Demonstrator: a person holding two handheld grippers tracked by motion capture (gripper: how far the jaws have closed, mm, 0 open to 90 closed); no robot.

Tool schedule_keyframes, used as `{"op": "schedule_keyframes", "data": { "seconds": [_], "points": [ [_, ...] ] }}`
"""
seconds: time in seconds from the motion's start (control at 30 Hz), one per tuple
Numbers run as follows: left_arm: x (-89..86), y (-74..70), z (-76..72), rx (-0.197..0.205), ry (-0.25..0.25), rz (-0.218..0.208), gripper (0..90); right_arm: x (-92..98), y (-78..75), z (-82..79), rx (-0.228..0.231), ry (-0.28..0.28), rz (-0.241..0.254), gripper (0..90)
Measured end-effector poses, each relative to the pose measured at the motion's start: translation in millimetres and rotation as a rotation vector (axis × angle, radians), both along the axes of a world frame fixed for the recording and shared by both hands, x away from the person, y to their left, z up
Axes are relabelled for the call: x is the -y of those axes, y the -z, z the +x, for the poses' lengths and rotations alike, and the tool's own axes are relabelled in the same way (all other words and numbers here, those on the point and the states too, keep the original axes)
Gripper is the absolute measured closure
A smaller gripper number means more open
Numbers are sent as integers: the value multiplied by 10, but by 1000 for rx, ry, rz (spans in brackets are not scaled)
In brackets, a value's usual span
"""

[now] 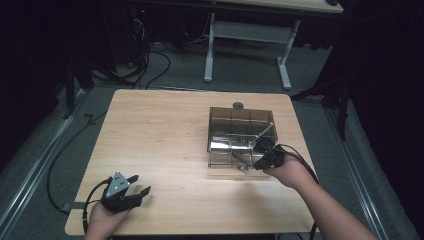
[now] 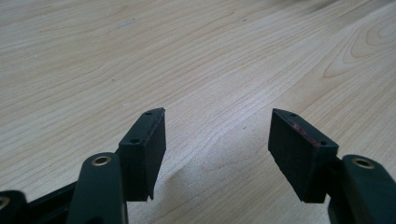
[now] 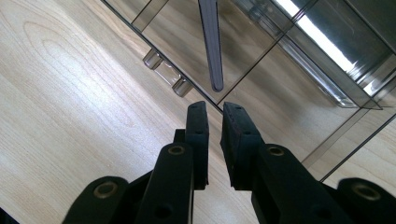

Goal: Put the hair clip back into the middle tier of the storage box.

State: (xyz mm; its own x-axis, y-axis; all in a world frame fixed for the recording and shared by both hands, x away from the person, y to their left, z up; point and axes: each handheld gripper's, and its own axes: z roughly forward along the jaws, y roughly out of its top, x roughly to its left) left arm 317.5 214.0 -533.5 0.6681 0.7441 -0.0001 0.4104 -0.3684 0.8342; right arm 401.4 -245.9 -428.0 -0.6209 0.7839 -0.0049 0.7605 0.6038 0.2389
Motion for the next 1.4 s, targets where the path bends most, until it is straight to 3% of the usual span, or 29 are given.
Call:
{"op": "schedule_keyframes", "data": {
  "seconds": [0.47,0.5,0.6,0.67,0.93,1.1,1.27,1.4],
  "points": [
    [1,0,0,2,0,1,370,65,96,-175,46,41,39,724],
    [2,-1,-2,3,-1,2,370,100,127,-197,61,29,65,707],
    [3,-1,-1,2,-1,3,369,139,168,-227,88,19,76,693],
    [3,-1,-1,2,-1,3,369,143,185,-259,79,52,93,690],
    [2,0,2,2,-4,0,369,230,344,-450,193,49,156,647],
    [6,-1,-1,3,-9,4,369,269,461,-576,257,45,221,606],
    [10,-1,-9,11,-13,6,368,317,630,-692,333,39,266,565],
    [10,-1,-10,13,-18,7,368,358,791,-819,399,69,320,528]
  ]
}}
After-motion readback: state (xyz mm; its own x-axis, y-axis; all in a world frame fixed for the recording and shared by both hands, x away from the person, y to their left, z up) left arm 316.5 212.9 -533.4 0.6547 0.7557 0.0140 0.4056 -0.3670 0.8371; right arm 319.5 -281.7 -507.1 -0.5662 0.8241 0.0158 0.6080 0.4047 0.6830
